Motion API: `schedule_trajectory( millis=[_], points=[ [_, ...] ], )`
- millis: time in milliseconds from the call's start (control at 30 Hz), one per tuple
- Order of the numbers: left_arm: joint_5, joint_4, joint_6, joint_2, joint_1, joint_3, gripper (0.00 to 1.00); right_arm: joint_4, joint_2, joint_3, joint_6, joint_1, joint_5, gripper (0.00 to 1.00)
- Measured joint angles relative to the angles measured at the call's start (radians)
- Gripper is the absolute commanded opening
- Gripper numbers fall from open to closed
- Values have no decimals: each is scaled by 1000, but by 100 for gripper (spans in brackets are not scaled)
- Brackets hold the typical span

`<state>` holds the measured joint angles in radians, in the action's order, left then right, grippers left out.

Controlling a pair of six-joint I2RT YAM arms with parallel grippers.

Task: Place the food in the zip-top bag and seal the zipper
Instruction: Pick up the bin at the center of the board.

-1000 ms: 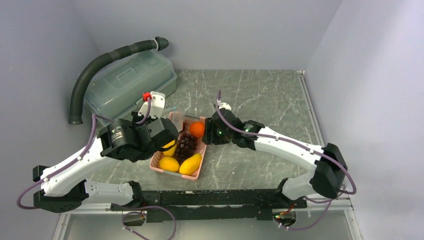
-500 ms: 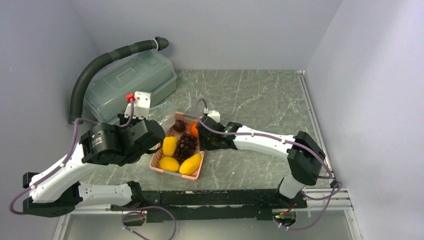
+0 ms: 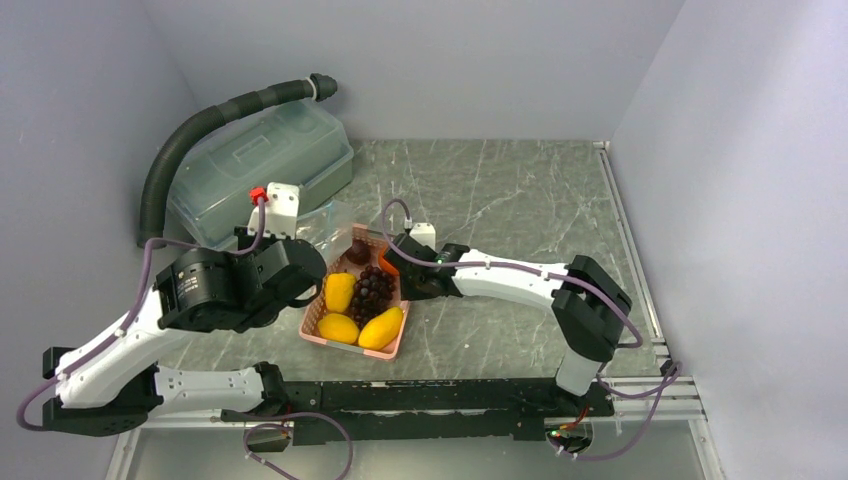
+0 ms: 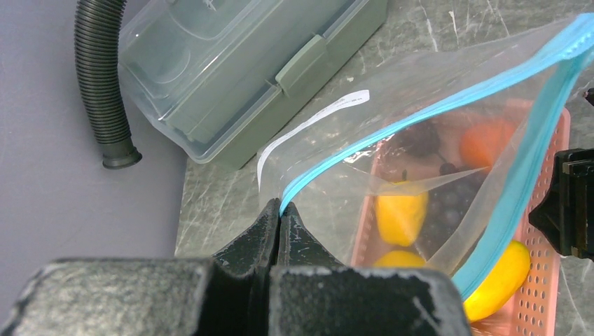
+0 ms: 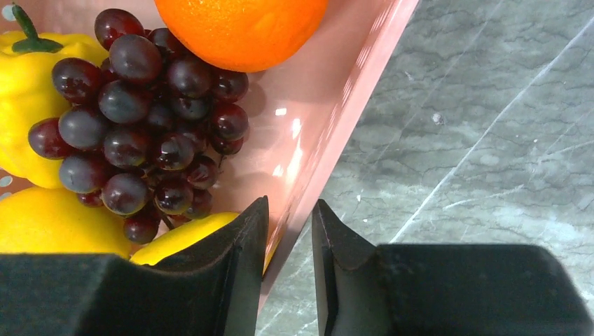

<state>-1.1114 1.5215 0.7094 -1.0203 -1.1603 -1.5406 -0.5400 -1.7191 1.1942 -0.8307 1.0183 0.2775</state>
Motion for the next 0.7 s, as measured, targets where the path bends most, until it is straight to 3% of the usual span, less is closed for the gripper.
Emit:
schedule_trajectory(
  millis=[133,267,700],
  points=[
    [1,-18,-16,9,0,3,0,-3,-3,4,-4,0,14,18],
    [1,-23,-18,10,0,5,0,-14,-8,20,-15,-1,50,0],
    [7,-40,-18,9,0,18,0,-53,4,17,66,-70,60,0]
  ],
)
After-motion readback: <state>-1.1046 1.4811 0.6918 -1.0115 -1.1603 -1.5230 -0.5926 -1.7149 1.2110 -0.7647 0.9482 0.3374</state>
